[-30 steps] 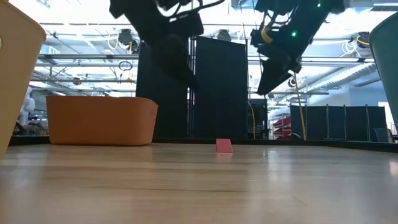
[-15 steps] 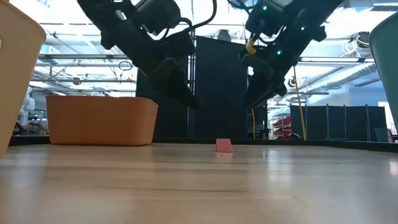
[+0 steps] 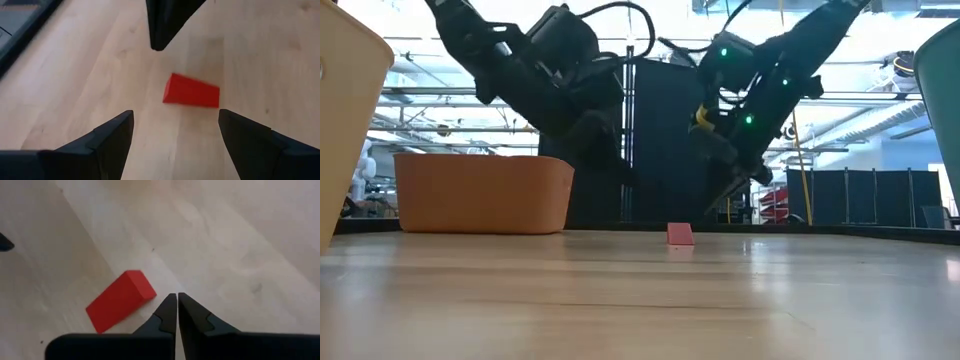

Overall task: Sort blocks by size
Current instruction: Put the red triangular block into the yellow bin

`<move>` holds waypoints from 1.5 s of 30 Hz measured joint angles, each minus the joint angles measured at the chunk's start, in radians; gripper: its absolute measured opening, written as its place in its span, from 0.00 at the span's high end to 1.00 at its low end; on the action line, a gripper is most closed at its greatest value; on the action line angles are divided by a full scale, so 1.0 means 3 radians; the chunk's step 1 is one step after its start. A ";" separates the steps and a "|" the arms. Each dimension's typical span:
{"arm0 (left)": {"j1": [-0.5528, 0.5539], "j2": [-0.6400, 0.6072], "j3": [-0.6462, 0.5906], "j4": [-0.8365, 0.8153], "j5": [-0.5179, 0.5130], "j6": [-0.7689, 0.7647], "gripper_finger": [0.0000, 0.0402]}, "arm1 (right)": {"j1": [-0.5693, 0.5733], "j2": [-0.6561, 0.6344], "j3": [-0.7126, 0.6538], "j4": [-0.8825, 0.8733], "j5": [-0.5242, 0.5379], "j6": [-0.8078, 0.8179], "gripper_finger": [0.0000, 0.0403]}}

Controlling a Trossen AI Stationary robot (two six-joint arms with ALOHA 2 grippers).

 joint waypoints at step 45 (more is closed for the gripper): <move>-0.0136 0.0395 0.0399 -0.1086 -0.0113 0.0873 0.42 | 0.0075 0.0414 -0.0001 0.0863 -0.0488 -0.0373 1.00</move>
